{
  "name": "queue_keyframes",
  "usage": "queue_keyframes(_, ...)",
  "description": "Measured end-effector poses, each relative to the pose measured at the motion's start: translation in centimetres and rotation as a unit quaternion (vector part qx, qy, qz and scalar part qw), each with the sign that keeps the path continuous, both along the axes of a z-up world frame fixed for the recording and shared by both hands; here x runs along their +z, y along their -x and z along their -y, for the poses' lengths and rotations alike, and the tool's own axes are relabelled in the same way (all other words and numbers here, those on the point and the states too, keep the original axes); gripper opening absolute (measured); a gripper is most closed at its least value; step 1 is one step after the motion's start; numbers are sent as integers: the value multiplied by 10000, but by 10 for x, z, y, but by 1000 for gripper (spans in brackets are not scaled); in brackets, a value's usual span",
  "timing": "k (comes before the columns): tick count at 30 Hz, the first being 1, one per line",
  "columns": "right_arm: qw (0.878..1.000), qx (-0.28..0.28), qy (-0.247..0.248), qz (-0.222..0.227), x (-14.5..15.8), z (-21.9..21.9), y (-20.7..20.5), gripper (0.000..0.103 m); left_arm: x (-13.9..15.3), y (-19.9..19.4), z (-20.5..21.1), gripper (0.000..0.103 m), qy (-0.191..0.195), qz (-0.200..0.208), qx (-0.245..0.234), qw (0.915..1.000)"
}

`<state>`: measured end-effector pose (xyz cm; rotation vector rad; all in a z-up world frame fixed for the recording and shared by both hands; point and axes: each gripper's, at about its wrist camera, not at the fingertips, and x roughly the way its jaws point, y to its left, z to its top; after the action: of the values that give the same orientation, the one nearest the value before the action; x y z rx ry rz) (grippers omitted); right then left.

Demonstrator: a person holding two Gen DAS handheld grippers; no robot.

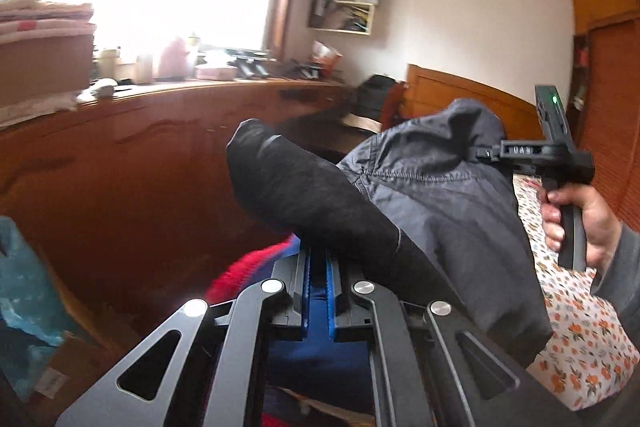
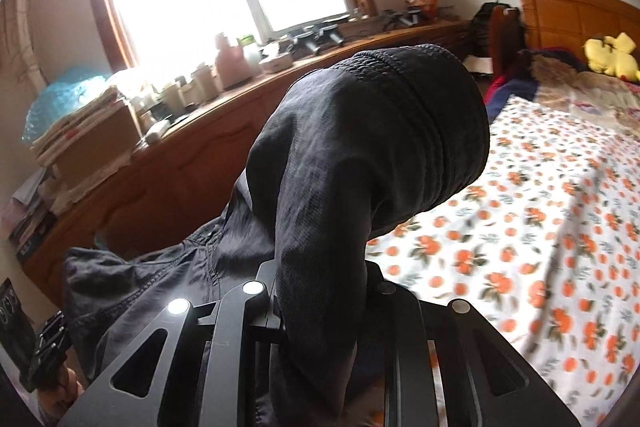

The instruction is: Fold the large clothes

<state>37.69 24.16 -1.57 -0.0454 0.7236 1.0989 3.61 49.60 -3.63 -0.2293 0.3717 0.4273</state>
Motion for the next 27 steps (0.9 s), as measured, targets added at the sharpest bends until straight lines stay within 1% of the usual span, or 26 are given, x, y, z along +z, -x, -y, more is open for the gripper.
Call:
queue_keyframes(2, 10000, 69, 18, -69, -10, -12, 3, 19, -1, 5, -11, 6, 12, -11, 114, 9999)
queue_keyframes(5, 9997, 125, 191, -121, -33, -27, 6, 19, -12, 10, -26, 6, 17, -160, 274, 9995)
queue_keyframes(8, 9979, 112, 626, -98, -62, -40, 7, 21, -35, 1, -39, 6, 115, -438, 372, 9983)
queue_keyframes(9, 9964, 89, 845, -48, -75, -43, 8, 22, -40, 2, -42, 6, 142, -477, 406, 9979)
queue_keyframes(10, 9954, 55, 956, -24, -81, -44, 9, 23, -45, 3, -44, 6, 173, -512, 451, 9975)
queue_keyframes(12, 9938, -74, 1105, 12, -89, -39, 8, 31, -50, 6, -47, 6, 210, -545, 479, 9971)
queue_keyframes(13, 9932, -93, 1157, 58, -91, -37, 9, 33, -51, 6, -49, 7, 217, -551, 493, 9970)
queue_keyframes(15, 9914, -65, 1299, 171, -94, -31, 10, 43, -53, 7, -50, 7, 224, -613, 512, 9966)
queue_keyframes(17, 9905, -55, 1343, 296, -93, -26, 14, 47, -55, 7, -51, 11, 198, -676, 589, 9958)
queue_keyframes(18, 9902, -30, 1352, 339, -92, -20, 17, 48, -56, 8, -52, 13, 202, -729, 665, 9949)
queue_keyframes(19, 9905, -14, 1330, 358, -90, -15, 20, 48, -57, 7, -51, 16, 192, -761, 698, 9945)
queue_keyframes(20, 9906, 49, 1318, 355, -89, -10, 21, 51, -58, 8, -51, 26, 174, -804, 748, 9938)
queue_keyframes(21, 9909, 80, 1275, 429, -86, -3, 26, 54, -59, 10, -47, 33, 151, -827, 793, 9933)
queue_keyframes(22, 9908, 106, 1258, 486, -83, 0, 30, 54, -59, 12, -45, 46, 82, -868, 869, 9924)
queue_keyframes(23, 9908, 169, 1225, 550, -80, 7, 35, 55, -59, 14, -43, 56, 32, -890, 889, 9921)
queue_keyframes(24, 9909, 211, 1194, 588, -78, 9, 38, 55, -58, 16, -40, 60, -8, -880, 880, 9922)
queue_keyframes(25, 9909, 254, 1154, 648, -75, 16, 43, 55, -57, 18, -35, 66, -45, -866, 881, 9923)
queue_keyframes(26, 9910, 284, 1119, 670, -73, 21, 47, 55, -56, 19, -32, 75, -79, -865, 907, 9921)
queue_keyframes(27, 9916, 336, 1054, 669, -70, 28, 54, 56, -53, 22, -28, 82, -140, -846, 933, 9919)
